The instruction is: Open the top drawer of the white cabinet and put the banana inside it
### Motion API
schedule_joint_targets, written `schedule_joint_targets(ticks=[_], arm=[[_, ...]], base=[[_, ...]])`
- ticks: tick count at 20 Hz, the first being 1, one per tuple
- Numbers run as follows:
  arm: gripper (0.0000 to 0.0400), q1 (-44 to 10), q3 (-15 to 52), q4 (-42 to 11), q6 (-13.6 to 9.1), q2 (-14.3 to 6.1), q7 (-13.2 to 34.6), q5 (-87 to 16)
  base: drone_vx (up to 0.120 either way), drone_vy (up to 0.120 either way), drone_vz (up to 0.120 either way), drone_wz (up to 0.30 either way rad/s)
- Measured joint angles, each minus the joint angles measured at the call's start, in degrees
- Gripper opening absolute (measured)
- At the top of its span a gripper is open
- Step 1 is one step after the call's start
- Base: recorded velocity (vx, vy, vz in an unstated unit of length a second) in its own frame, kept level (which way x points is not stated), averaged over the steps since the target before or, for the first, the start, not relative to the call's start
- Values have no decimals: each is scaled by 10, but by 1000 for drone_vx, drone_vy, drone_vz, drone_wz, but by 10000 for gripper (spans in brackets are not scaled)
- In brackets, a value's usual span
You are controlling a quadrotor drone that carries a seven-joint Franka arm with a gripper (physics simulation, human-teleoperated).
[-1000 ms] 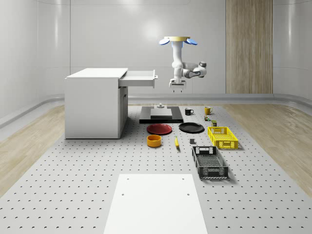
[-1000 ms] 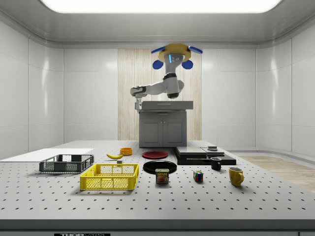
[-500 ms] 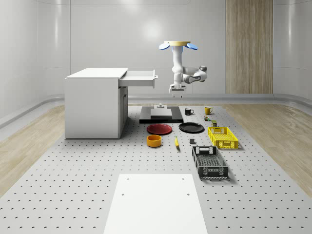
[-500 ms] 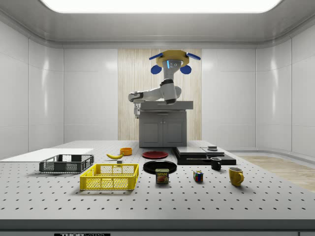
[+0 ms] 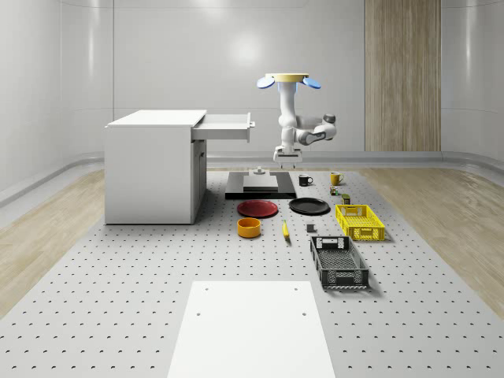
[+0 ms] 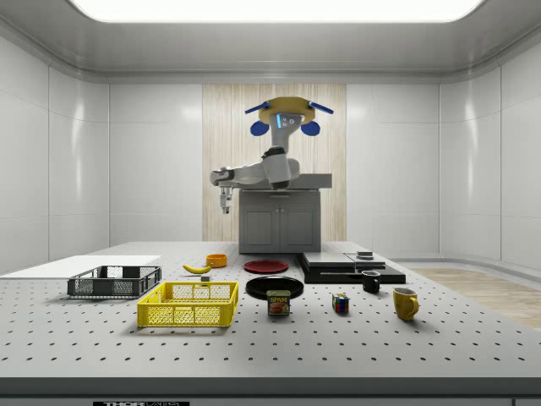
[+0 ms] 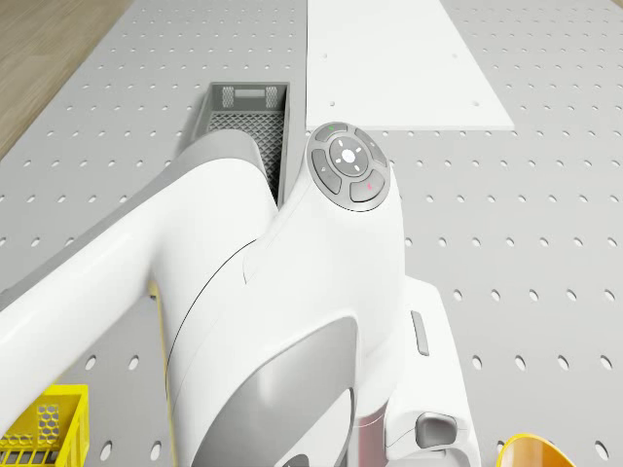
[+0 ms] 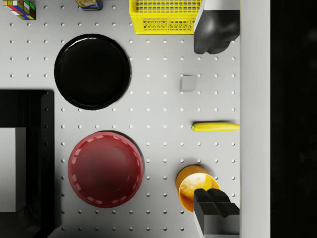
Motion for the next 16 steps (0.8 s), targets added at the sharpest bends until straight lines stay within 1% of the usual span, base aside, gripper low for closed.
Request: schedule_joint_targets(ticks=[16], arm=[[400, 3, -1, 1, 14, -16, -2, -6]], base=[[120, 0, -120, 0]])
